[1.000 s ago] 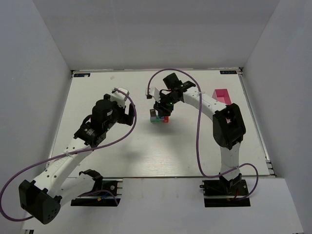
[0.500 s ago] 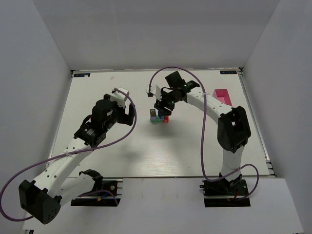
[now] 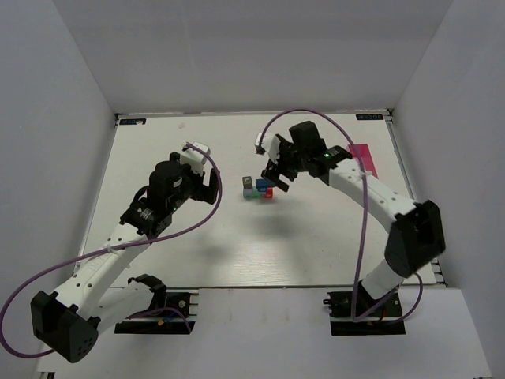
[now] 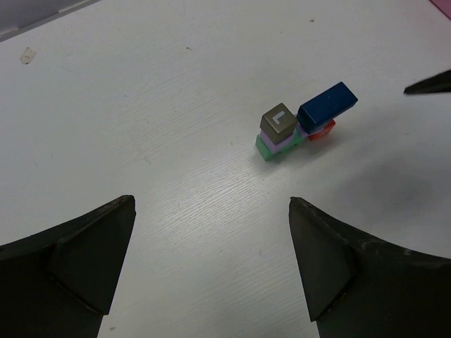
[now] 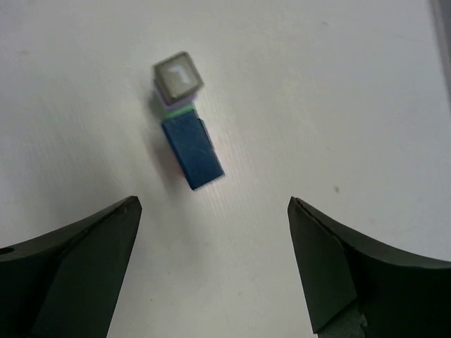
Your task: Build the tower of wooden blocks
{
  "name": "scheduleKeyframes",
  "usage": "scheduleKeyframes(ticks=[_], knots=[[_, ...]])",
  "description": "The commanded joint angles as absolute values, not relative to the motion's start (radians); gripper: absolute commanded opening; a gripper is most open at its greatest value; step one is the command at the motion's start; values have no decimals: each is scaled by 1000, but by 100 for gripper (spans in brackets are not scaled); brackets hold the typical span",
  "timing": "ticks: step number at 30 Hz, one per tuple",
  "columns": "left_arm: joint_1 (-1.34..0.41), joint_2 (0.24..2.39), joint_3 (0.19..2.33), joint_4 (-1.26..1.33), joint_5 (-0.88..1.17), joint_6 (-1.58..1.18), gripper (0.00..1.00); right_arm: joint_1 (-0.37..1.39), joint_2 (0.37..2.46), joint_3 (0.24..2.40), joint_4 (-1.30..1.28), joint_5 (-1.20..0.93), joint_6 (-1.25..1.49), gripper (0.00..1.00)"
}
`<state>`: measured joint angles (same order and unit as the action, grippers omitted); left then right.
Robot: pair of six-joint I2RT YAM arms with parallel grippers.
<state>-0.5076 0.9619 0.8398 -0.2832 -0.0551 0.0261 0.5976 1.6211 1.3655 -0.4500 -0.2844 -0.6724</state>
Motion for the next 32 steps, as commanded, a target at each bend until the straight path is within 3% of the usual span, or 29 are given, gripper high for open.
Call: scheduleKeyframes(ticks=[1, 7, 14, 19, 32], knots=[[-503, 963, 824, -262, 6, 23, 100, 575, 1491, 1280, -247, -50, -495, 90], [-503, 953, 815, -253, 103, 61, 100, 548, 1405, 1174, -319, 152, -387, 90], [-503, 884, 775, -245, 293, 101, 100, 543, 1126, 917, -252, 109, -348, 90], [-503, 818, 721, -255, 318, 138, 100, 545, 967, 792, -238, 97, -339, 90], [-503, 767, 699, -244, 308, 158, 100, 506, 805, 657, -160, 127, -354, 90]])
